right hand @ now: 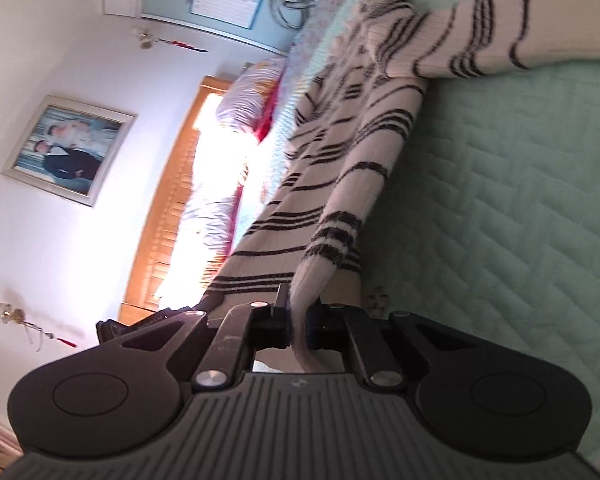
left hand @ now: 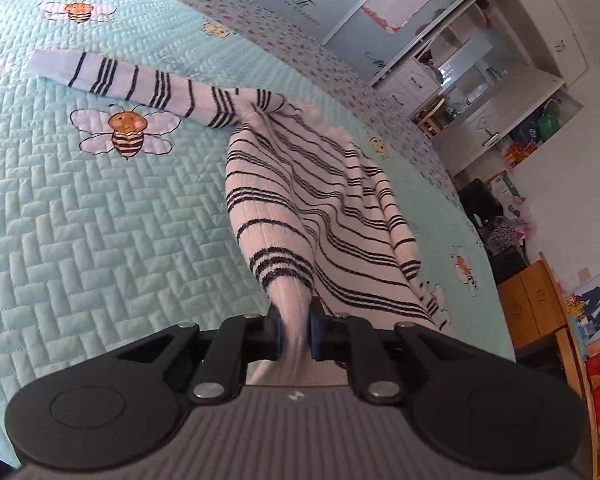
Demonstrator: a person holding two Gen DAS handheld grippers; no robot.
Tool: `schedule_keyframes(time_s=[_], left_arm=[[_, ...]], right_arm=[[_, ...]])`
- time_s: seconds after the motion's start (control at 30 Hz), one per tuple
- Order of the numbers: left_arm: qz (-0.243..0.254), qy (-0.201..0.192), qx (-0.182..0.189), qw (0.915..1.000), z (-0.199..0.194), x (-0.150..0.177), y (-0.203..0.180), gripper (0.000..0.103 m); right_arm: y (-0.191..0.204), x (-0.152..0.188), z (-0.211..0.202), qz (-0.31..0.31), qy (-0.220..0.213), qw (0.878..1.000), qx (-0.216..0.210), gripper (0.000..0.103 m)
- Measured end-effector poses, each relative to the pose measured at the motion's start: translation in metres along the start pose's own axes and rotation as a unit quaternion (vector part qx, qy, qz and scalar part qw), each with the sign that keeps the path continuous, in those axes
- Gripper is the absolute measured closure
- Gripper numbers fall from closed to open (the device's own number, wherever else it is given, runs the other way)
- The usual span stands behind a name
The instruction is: Fold clothes
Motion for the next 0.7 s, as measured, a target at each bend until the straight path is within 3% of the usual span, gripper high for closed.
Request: schedule_keyframes(time_s=[0.13,0.17,0.23,0.3,0.33,0.43,0.5,0.63,0.7], left_arm=[[0.000,0.010,0.012,0.9999,-0.007,0.005,-0.003,0.091],[-0.004,0.018,0.002,0.9998,-0.004,0.009,0.003,0.091],[-0.010,0.041,-0.069,0.9967,0.011,0.019,0.035,0.090],[-0.011,0.057,-0.141,0.9883,0.026,0.027,0.066,0.088],[-0.012,0.051,-0.144,0.9882,0.027,0.025,0.069,0.088],[-0.014,0.033,-0.151,0.9879,0.031,0.021,0.079,0.086],[0.001,0.030,-0.159,0.9868,0.032,0.018,0.079,0.069],[0.010,0.020,-0.187,0.9822,0.025,0.015,0.079,0.066],[0.014,0.004,-0.200,0.9797,0.016,0.018,0.075,0.064]], right_arm=[[0.005,0.005,-0.018,0.007,-0.002,0.999,-0.031,0.097],[-0.002,0.007,-0.020,0.018,0.003,0.999,-0.029,0.097],[-0.019,0.012,-0.024,0.044,0.012,0.999,-0.023,0.097],[-0.049,0.018,-0.017,0.060,0.019,0.997,0.050,0.097],[-0.066,0.021,-0.016,0.063,0.017,0.992,0.104,0.098],[-0.076,0.021,-0.022,0.098,-0.005,0.991,0.093,0.095],[-0.073,0.018,-0.023,0.094,0.002,0.991,0.093,0.089],[-0.059,0.021,-0.017,0.047,0.033,0.993,0.101,0.072],[-0.048,0.029,-0.011,-0.001,0.051,0.992,0.120,0.072]])
Point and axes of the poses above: each gripper's, at about its wrist camera, not at the fingertips, and z roughly the way its jaws point, y to its left, x to its underside, the point moved 5 cm from there along z, roughly the way its jaws point, and after that the axes turned 8 degrees about x, right-handed, at the moved point
